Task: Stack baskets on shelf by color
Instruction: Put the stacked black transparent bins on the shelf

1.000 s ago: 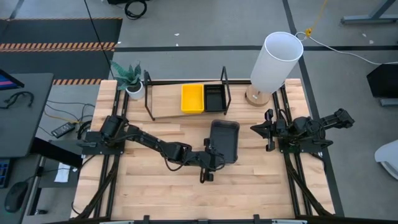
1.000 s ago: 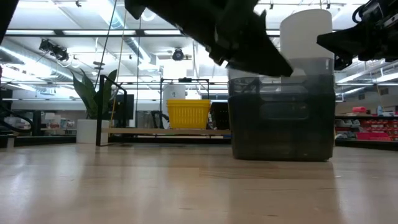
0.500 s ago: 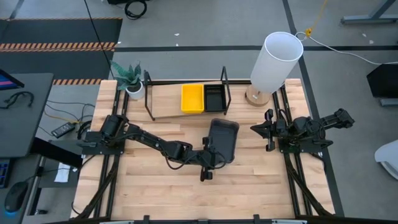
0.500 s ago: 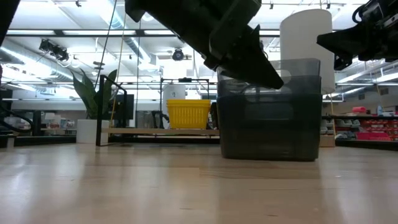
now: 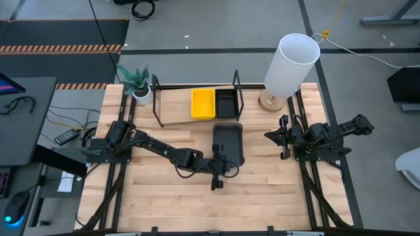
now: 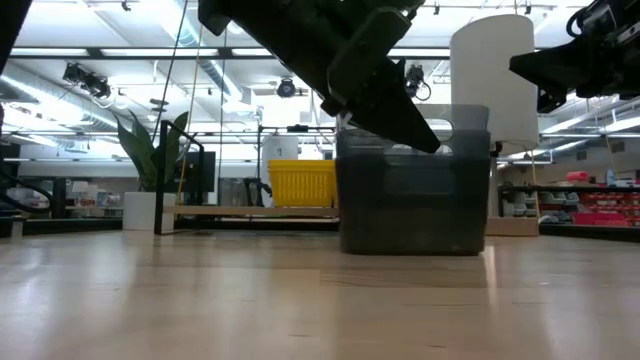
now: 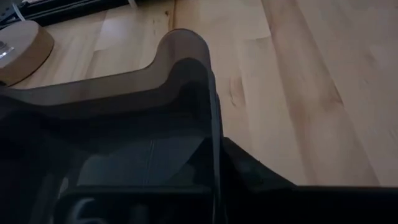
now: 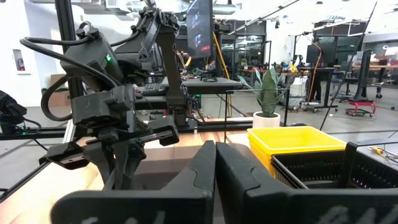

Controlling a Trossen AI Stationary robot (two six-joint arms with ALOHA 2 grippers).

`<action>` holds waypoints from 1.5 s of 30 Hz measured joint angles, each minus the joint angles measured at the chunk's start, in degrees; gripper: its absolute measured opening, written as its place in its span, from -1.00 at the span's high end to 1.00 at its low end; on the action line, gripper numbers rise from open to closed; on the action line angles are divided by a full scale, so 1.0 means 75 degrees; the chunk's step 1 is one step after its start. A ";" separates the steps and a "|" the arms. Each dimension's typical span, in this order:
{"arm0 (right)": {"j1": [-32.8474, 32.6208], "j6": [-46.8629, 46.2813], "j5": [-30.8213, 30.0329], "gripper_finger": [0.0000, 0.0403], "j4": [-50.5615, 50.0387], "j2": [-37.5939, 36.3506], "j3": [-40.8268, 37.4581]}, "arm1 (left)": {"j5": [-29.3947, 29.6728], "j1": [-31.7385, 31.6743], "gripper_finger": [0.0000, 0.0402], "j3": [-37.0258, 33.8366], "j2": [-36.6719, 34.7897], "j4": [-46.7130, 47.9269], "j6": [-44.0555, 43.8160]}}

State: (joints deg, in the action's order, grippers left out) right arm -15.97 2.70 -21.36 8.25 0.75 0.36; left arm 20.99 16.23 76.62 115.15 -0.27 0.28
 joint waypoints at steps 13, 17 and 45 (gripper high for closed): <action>-0.0002 0.0000 -0.0001 0.91 0.0023 -0.0003 0.0000 | -0.0324 0.0134 0.95 0.0004 -0.0495 0.1629 -0.1112; 0.0000 0.0000 0.0002 0.91 0.0047 -0.0003 0.0000 | -0.0286 0.0426 0.95 0.0009 -0.0739 0.2416 -0.1486; 0.0001 0.0000 -0.0001 0.91 0.0146 -0.0003 0.0000 | -0.0381 0.1633 0.23 -0.0044 -0.1294 0.8199 -0.4886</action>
State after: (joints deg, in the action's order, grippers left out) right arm -15.97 2.70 -21.36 9.34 0.73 0.36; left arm 18.13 28.48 76.29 105.45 61.22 -36.36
